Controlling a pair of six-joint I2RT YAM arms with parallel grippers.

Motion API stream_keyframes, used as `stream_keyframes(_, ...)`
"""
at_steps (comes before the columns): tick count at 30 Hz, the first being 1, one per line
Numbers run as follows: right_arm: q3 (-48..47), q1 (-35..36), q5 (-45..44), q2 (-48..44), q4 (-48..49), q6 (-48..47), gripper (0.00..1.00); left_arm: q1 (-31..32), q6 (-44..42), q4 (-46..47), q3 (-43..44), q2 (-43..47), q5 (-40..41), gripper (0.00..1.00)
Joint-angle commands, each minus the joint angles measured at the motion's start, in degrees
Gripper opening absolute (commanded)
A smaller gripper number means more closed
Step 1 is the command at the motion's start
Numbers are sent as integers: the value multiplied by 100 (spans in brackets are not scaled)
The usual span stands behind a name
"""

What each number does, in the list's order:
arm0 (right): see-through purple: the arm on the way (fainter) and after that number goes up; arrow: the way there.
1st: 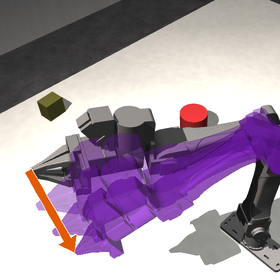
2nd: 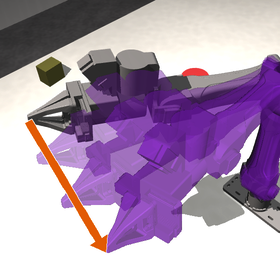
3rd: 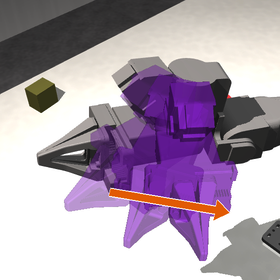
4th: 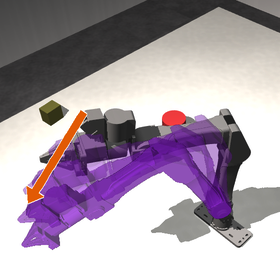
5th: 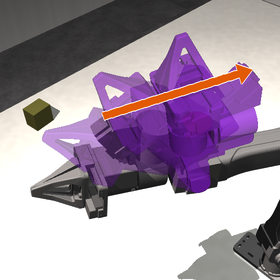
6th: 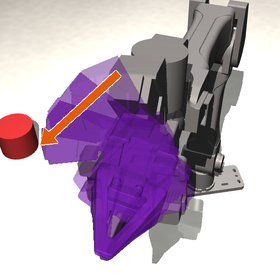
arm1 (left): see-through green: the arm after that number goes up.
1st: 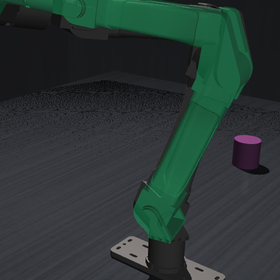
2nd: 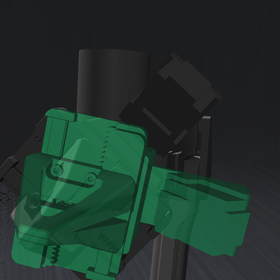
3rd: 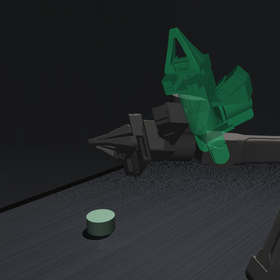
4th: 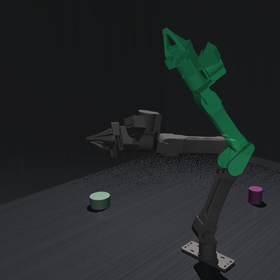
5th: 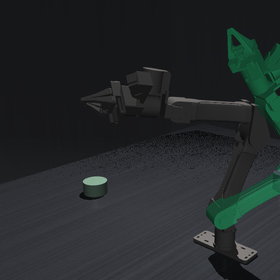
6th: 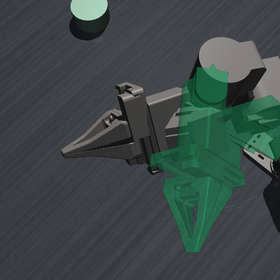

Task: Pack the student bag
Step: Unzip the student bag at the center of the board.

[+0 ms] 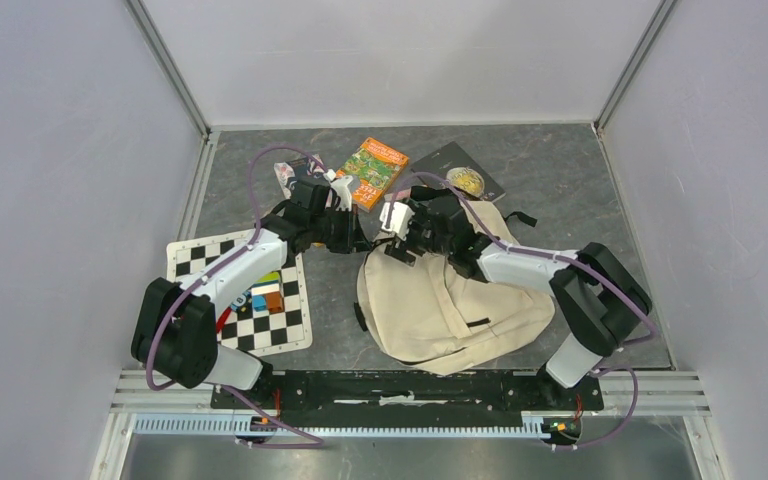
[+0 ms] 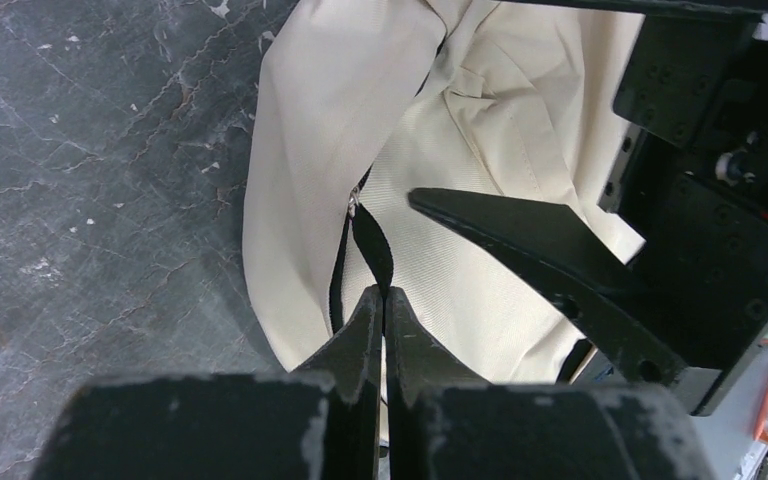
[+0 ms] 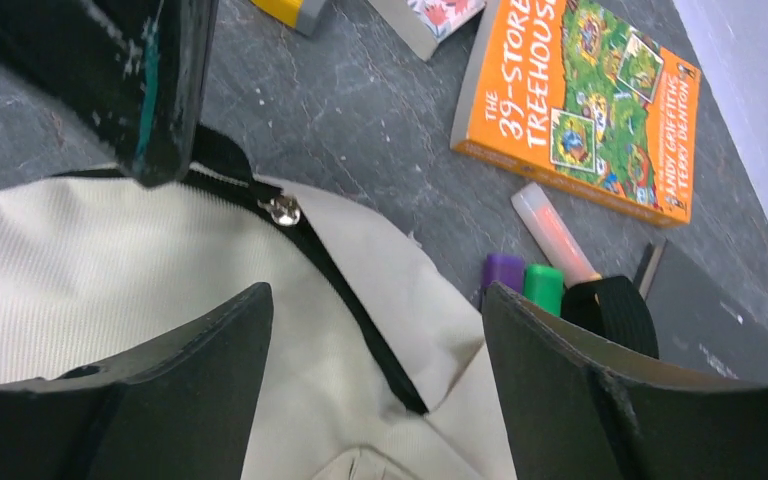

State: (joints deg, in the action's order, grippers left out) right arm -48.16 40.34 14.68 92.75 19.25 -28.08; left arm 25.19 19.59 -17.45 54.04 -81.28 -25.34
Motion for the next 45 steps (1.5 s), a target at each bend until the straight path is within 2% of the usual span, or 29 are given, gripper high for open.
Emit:
stream_keyframes(1,-510,-41,578,381,126,-303,78,-30,-149,137,229,-19,-216,2)
stream_keyframes(6,-746,-36,536,621,24,-320,54,-32,-153,137,227,-28,-217,2)
stream_keyframes(8,-793,-34,447,643,9,-243,42,-32,-149,139,238,-23,-219,2)
stream_keyframes(9,-865,-35,436,679,-99,-198,34,-32,-149,137,233,-13,-212,2)
stream_keyframes(11,-1140,-39,425,779,-462,-101,10,-31,-156,137,221,-7,-195,2)
stream_keyframes(12,-1274,-43,417,824,-637,-80,2,-31,-155,143,212,2,-182,2)
stream_keyframes(16,-1284,-43,44,764,-600,202,0,-32,-162,125,181,26,-112,2)
stream_keyframes(20,-775,-43,-844,395,157,568,0,-26,-193,70,113,177,-53,2)
stream_keyframes(26,-244,-41,-1538,-45,837,678,0,-14,-246,30,21,414,5,2)
stream_keyframes(35,-383,-43,-2262,-48,736,875,0,144,-385,19,-88,602,-573,2)
stream_keyframes(45,-679,-36,-2878,100,704,1292,0,271,367,528,-862,1181,-831,2)
